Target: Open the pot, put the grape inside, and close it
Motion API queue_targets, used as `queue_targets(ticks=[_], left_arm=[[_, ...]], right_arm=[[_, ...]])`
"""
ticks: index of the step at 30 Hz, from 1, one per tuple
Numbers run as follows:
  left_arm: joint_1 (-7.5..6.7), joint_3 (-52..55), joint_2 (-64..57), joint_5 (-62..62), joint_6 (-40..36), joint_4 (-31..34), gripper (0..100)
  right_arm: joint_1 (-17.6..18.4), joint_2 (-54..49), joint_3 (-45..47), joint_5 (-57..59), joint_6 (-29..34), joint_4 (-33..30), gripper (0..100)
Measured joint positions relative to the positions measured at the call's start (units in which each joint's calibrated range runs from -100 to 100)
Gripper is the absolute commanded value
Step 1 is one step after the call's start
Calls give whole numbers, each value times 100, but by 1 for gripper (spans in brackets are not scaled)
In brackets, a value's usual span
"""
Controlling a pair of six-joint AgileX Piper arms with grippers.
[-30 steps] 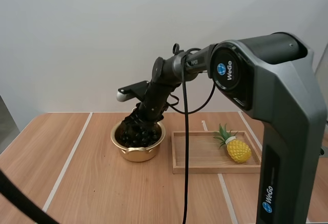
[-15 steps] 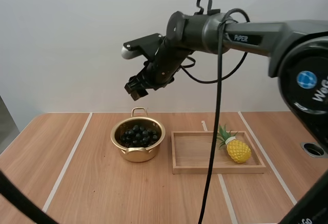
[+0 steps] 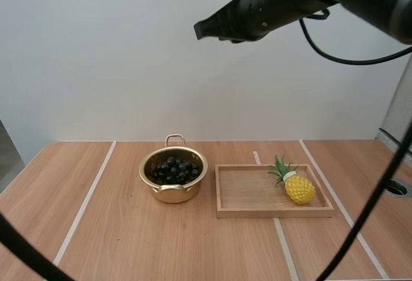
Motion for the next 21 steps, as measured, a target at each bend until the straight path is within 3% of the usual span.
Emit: queue_targets(ticks=[6,14,21], left_arm=[[0,0,0,19,-20,0,0],[0,0,6,35,-32,0,0],[0,-1,236,979,-45,12,0]], right_arm=[[0,-922,-117,-164,353,-531,0],[0,-1550,-981,-186,1147,-2038,0],[-69,-1768,-1355,112,1289,-2228,0]])
